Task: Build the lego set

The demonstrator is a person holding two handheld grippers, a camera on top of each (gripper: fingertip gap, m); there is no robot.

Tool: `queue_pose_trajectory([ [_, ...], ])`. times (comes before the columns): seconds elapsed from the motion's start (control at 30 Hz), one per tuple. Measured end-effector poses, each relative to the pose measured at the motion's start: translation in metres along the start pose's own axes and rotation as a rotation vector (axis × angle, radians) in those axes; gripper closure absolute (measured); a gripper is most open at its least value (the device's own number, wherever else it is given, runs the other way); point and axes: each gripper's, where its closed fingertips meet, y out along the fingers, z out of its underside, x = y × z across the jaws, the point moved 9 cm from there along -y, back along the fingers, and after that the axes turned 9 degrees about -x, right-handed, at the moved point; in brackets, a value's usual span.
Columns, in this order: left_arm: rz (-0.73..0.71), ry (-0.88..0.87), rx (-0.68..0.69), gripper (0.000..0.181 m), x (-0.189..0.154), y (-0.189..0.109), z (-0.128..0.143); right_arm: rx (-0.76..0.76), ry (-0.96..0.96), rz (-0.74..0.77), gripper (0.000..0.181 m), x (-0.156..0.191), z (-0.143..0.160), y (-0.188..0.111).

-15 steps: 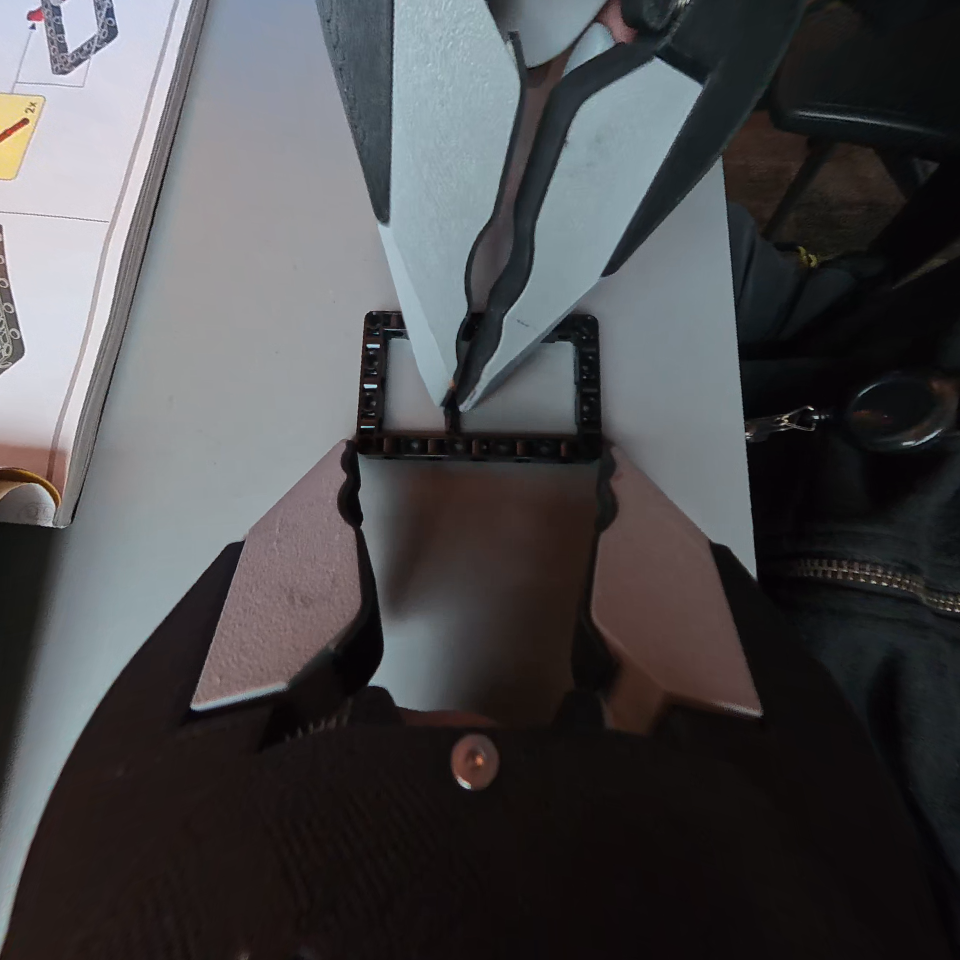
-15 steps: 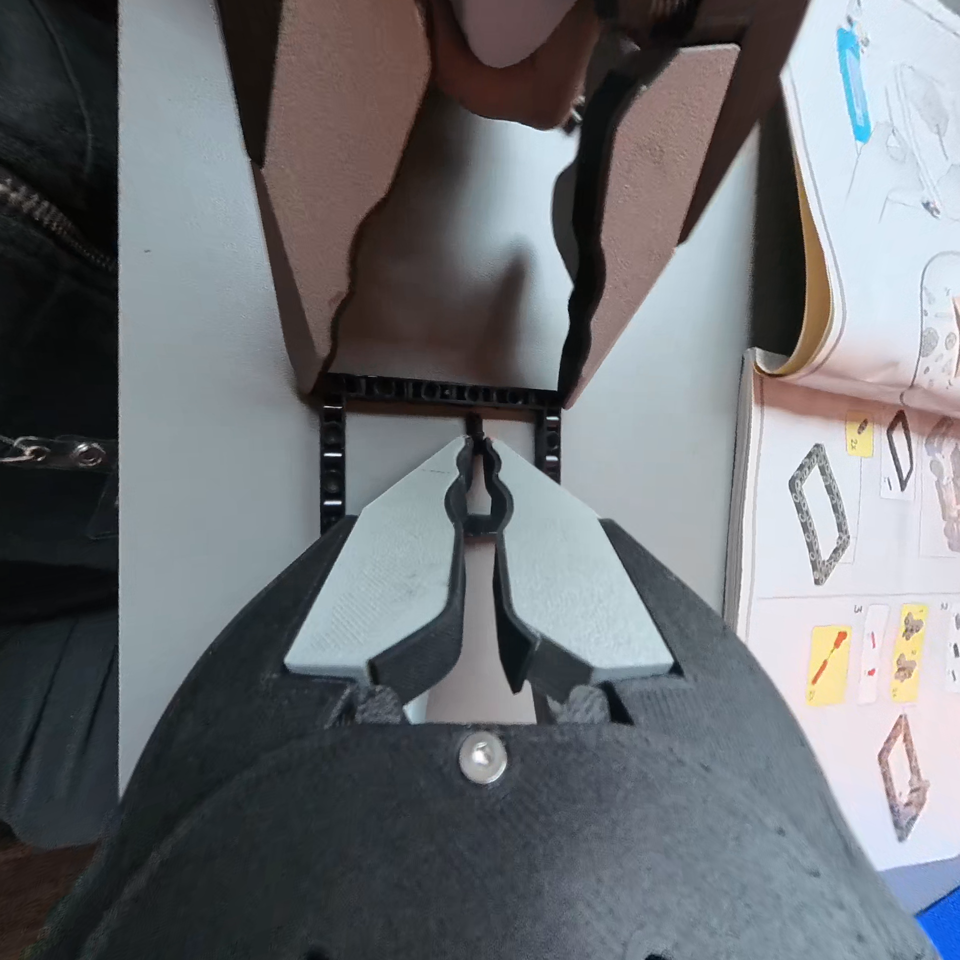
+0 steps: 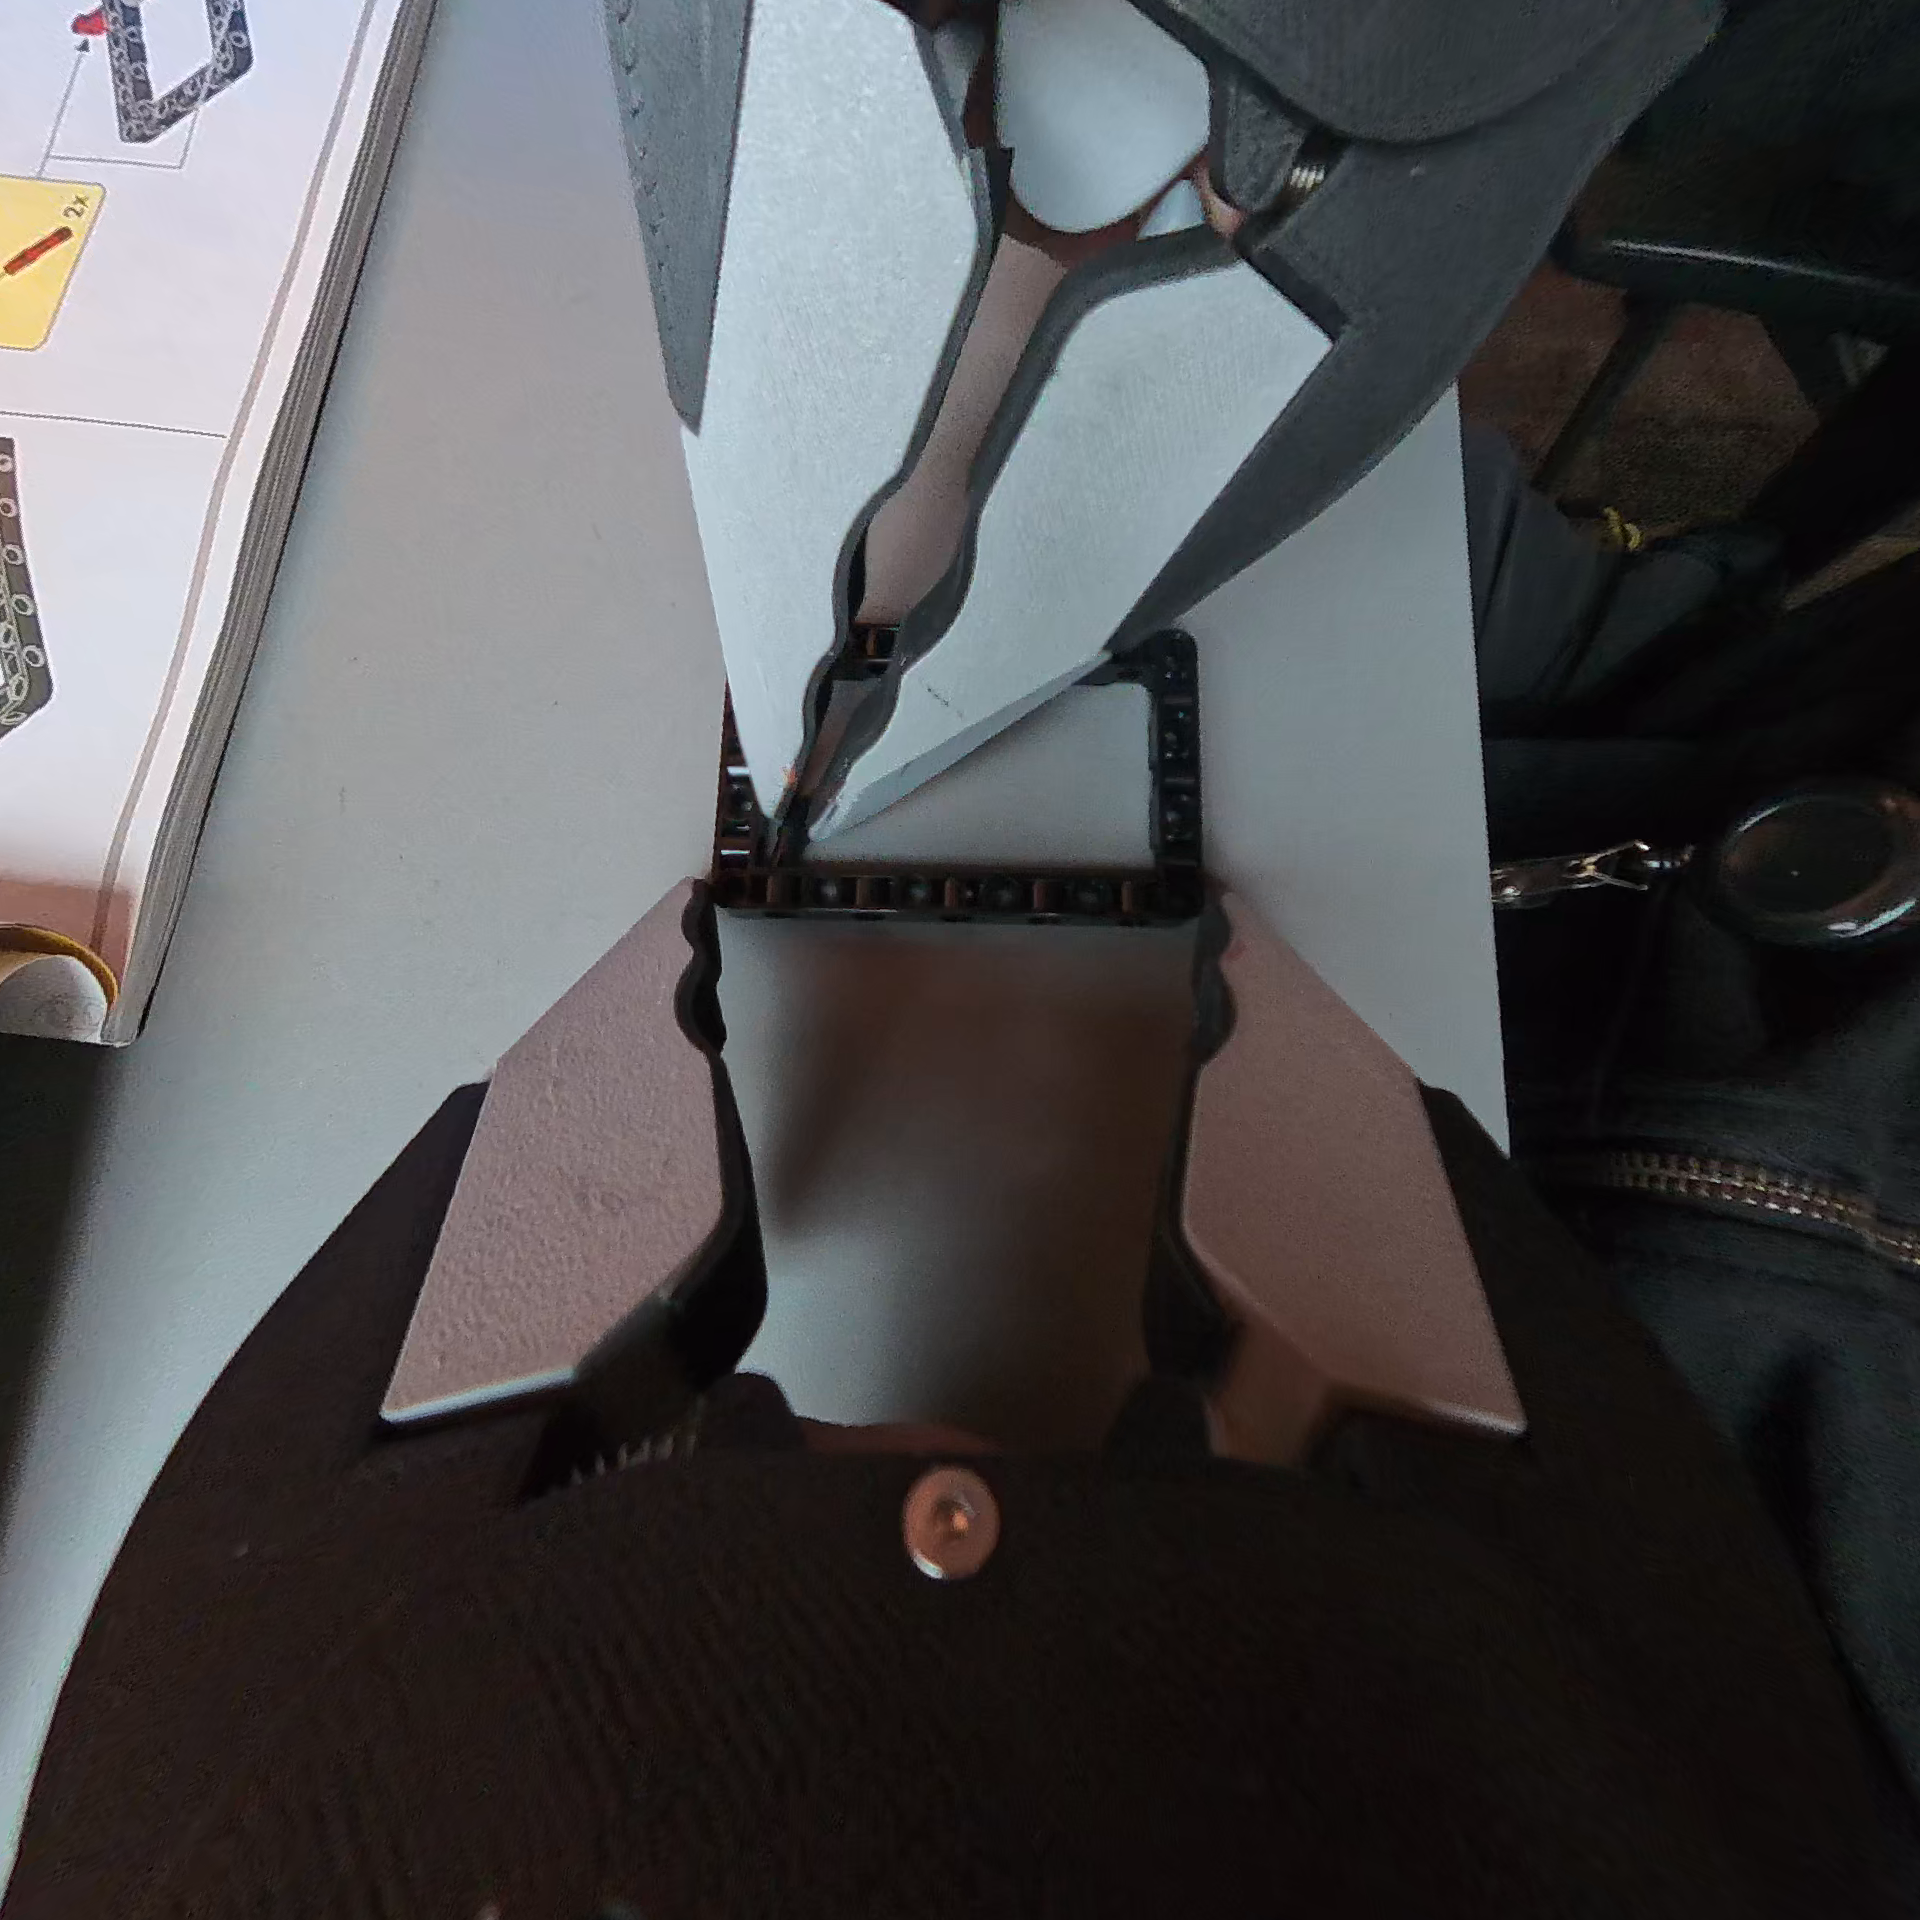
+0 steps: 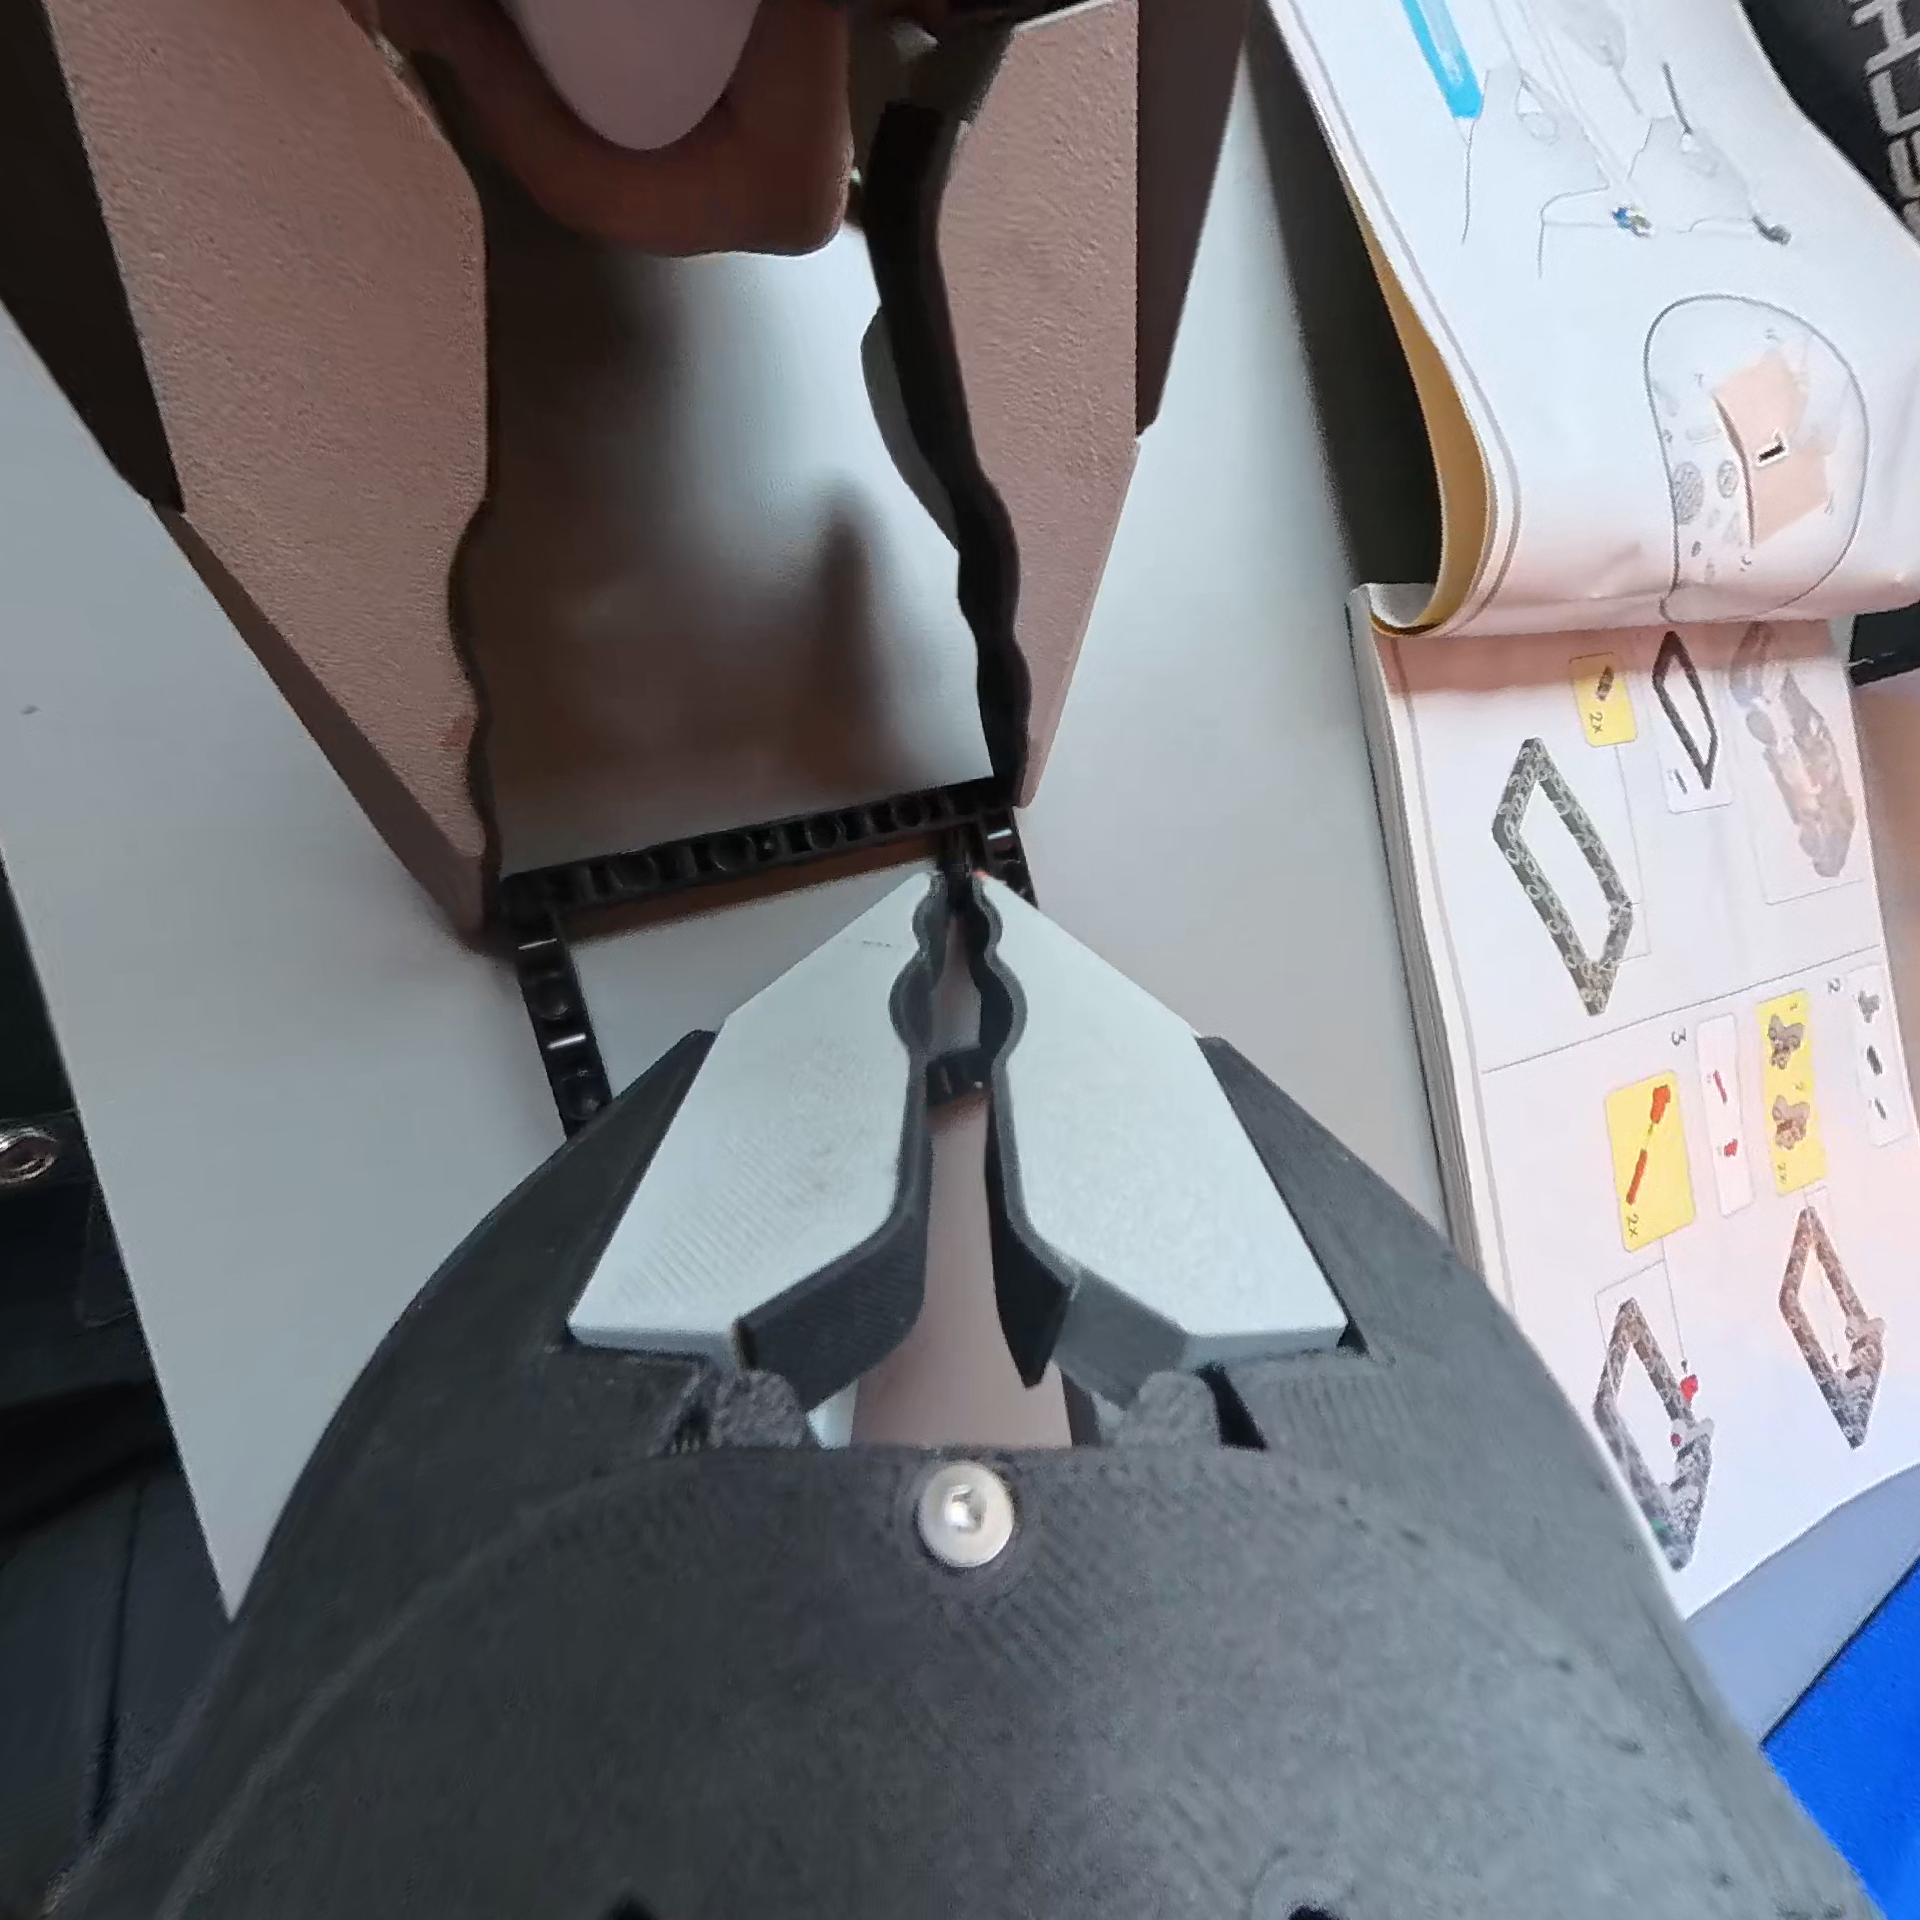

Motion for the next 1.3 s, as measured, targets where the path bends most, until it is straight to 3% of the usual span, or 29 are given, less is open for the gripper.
queue_pose_trajectory([
  [0.03, 0.0, 0.0, 0.0, 0.091, 0.0, 0.0, 0.0, -0.004, -0.011, 0.006, 0.181, 0.001, 0.0, 0.0],
  [0.33, 0.001, -0.004, -0.001, 0.091, 0.0, 0.0, 0.0, -0.062, -0.092, 0.066, 0.181, 0.006, 0.004, 0.0],
  [0.77, 0.014, -0.017, -0.007, 0.091, 0.001, -0.002, 0.001, -0.093, -0.48, 0.267, 0.181, 0.029, 0.006, 0.005],
  [1.1, 0.021, -0.027, -0.012, 0.091, 0.002, -0.002, 0.001, -0.176, -0.299, 0.188, 0.181, 0.015, 0.009, -0.018],
  [1.3, 0.027, -0.036, -0.015, 0.091, 0.002, -0.002, 0.001, -0.123, -0.267, 0.148, 0.181, 0.01, 0.011, -0.012],
])
